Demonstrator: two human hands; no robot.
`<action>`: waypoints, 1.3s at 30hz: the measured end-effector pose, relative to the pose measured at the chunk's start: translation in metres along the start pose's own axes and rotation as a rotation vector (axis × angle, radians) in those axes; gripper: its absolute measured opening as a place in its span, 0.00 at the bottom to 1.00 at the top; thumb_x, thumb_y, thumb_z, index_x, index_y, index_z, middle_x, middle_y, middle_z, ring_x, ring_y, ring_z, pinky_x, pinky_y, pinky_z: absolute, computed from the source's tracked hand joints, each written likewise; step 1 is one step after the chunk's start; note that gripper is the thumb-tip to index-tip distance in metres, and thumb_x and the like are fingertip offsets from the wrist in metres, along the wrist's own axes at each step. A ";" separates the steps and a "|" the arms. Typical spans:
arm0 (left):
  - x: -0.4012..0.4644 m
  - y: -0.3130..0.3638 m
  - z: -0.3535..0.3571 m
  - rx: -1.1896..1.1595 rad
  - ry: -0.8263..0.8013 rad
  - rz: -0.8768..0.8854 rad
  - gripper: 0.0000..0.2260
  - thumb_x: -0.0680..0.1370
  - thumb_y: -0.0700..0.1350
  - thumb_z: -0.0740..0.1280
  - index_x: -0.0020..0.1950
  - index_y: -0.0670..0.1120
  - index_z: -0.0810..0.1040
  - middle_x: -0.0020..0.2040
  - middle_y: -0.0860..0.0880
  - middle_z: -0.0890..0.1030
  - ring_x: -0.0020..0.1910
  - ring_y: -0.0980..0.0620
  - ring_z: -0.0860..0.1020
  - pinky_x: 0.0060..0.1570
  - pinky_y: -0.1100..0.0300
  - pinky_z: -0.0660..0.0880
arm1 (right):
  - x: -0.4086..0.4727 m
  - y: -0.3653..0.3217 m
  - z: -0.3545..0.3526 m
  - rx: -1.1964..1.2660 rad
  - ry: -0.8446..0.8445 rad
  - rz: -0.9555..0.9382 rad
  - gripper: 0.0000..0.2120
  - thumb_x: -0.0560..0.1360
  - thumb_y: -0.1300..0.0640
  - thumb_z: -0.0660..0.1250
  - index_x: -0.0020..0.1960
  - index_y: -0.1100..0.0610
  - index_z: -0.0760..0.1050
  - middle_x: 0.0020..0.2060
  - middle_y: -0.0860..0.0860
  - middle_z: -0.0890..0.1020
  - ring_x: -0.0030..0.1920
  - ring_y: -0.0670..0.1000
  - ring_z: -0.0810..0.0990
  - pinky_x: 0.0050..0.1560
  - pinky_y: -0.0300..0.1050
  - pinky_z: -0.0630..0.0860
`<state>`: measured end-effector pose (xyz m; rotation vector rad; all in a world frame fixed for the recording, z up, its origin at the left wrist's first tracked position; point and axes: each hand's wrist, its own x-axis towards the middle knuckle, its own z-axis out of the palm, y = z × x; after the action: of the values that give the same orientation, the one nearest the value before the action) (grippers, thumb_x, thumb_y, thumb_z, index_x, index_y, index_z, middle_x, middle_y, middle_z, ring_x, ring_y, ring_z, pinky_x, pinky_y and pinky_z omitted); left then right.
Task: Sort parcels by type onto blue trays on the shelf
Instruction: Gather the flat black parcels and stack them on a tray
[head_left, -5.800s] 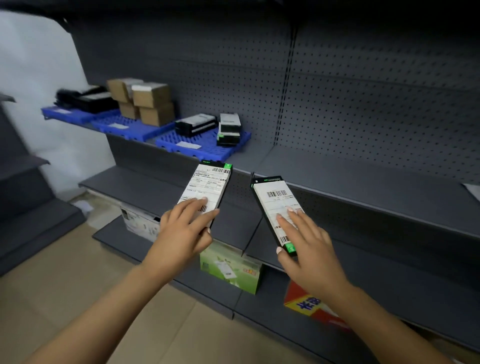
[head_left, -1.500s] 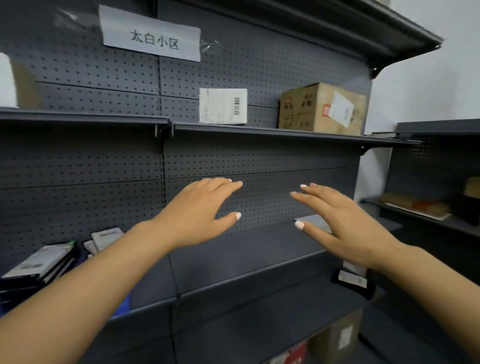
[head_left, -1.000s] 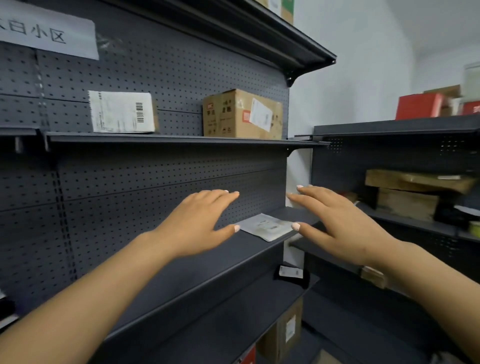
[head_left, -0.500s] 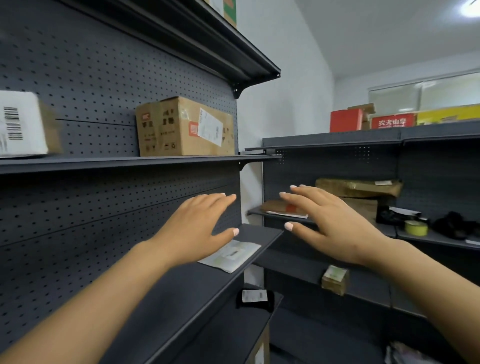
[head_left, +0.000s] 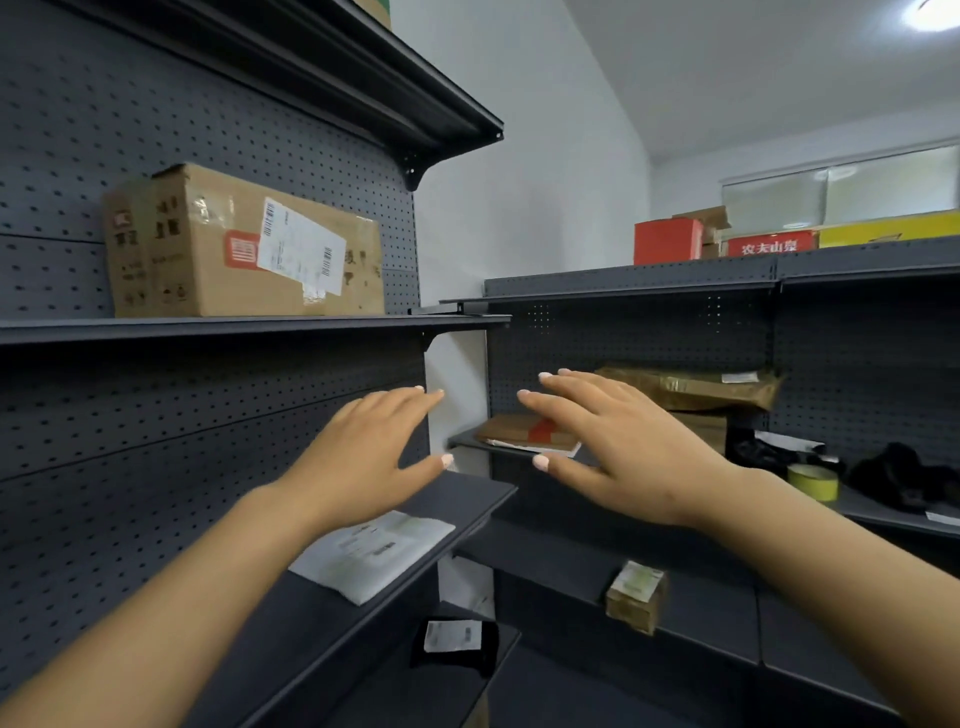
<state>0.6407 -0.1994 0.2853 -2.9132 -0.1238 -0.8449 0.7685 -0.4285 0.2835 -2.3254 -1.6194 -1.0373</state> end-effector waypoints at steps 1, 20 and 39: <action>0.013 0.006 0.006 0.010 0.003 -0.011 0.30 0.78 0.62 0.57 0.77 0.54 0.53 0.76 0.54 0.57 0.75 0.55 0.54 0.71 0.57 0.53 | 0.000 0.018 0.006 0.007 0.003 0.000 0.28 0.79 0.40 0.56 0.76 0.47 0.56 0.74 0.50 0.61 0.75 0.50 0.55 0.72 0.42 0.51; 0.175 0.005 0.138 0.067 -0.010 -0.140 0.38 0.70 0.71 0.46 0.77 0.55 0.53 0.76 0.54 0.58 0.74 0.54 0.56 0.72 0.54 0.54 | 0.059 0.205 0.185 0.300 -0.007 0.031 0.29 0.78 0.42 0.58 0.75 0.48 0.56 0.74 0.51 0.62 0.74 0.51 0.57 0.72 0.45 0.55; 0.336 -0.068 0.171 0.261 0.226 -0.185 0.31 0.75 0.64 0.54 0.76 0.55 0.55 0.75 0.55 0.60 0.73 0.56 0.56 0.72 0.56 0.54 | 0.253 0.324 0.299 0.414 0.164 -0.133 0.29 0.78 0.42 0.58 0.76 0.47 0.54 0.74 0.49 0.61 0.74 0.48 0.56 0.71 0.40 0.51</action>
<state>1.0065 -0.0942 0.3274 -2.5730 -0.4527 -1.0880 1.2356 -0.2279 0.2957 -1.8418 -1.7452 -0.7955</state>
